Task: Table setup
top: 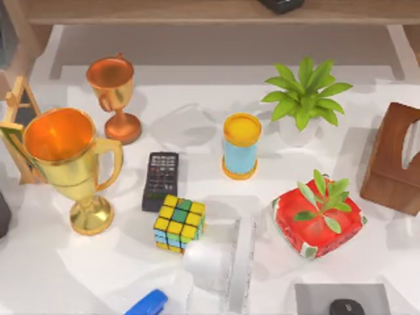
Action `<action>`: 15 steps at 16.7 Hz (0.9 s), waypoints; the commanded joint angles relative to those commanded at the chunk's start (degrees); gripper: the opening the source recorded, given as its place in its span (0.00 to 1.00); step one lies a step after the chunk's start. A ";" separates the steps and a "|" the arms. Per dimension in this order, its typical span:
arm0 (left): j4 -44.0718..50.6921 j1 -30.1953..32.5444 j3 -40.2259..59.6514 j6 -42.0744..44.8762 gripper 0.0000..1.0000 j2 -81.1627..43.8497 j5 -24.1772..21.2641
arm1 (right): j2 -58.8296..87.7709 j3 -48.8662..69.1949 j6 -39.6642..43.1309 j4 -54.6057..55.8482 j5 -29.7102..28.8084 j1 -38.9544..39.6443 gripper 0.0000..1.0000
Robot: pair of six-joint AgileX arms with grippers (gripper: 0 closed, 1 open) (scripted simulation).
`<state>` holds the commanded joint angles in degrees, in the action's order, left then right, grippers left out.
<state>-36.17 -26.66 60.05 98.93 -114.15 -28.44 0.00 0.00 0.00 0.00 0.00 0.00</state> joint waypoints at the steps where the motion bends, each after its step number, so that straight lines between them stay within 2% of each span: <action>1: 0.00 0.00 0.00 0.00 0.38 0.00 0.00 | 0.00 0.00 0.00 0.00 0.00 0.00 1.00; 9: 0.00 0.00 0.00 0.00 0.98 0.00 0.00 | 0.00 0.00 0.00 0.00 0.00 0.00 1.00; 15: 0.00 0.00 0.00 0.00 1.00 0.00 0.00 | 0.00 0.00 0.00 0.00 0.00 0.00 1.00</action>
<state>-36.17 -26.66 60.05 98.93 -114.15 -28.44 0.00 0.00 0.00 0.00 0.00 0.00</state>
